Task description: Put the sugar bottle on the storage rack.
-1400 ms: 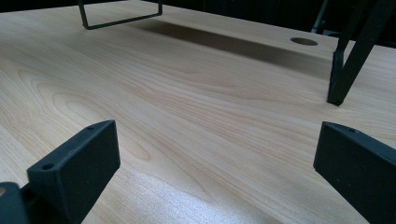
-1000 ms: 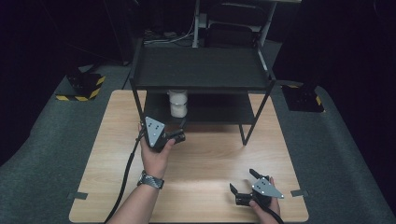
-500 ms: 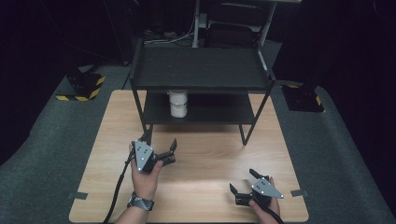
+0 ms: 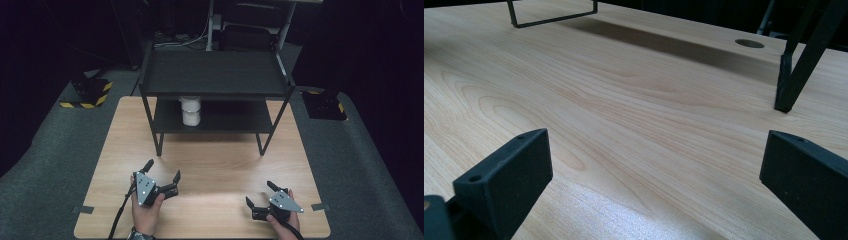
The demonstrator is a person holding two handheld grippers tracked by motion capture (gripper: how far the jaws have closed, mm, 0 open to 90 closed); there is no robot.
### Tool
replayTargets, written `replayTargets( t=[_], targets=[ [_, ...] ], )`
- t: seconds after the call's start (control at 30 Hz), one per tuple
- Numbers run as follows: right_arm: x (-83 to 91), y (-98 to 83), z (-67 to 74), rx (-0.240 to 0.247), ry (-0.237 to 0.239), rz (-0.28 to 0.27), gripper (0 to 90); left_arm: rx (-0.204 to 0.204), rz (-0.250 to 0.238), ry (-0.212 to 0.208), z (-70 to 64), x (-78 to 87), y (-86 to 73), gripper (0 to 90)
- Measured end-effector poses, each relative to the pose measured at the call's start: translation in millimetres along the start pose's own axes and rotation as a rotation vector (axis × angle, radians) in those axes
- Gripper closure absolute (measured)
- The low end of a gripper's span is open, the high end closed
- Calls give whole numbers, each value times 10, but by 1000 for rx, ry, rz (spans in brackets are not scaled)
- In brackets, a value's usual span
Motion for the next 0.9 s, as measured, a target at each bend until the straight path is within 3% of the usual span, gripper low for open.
replayTargets(
  t=[0.5,0.9],
  targets=[
    [2,-3,-1,0,1,-2,0,1,171,17,95,214,-95,5],
    [5,-6,4,-1,-2,-3,0,-41,316,22,64,177,18,5]
  ],
)
Point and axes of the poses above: each handheld gripper's, and its own axes: x roughly backward along the jaws, y roughly out of its top, z roughly to its left, the point moved 2 cm from there along -x, roughly forward along the jaws, and after that the axes turned 8 degrees about x, right-handed, at the moved point
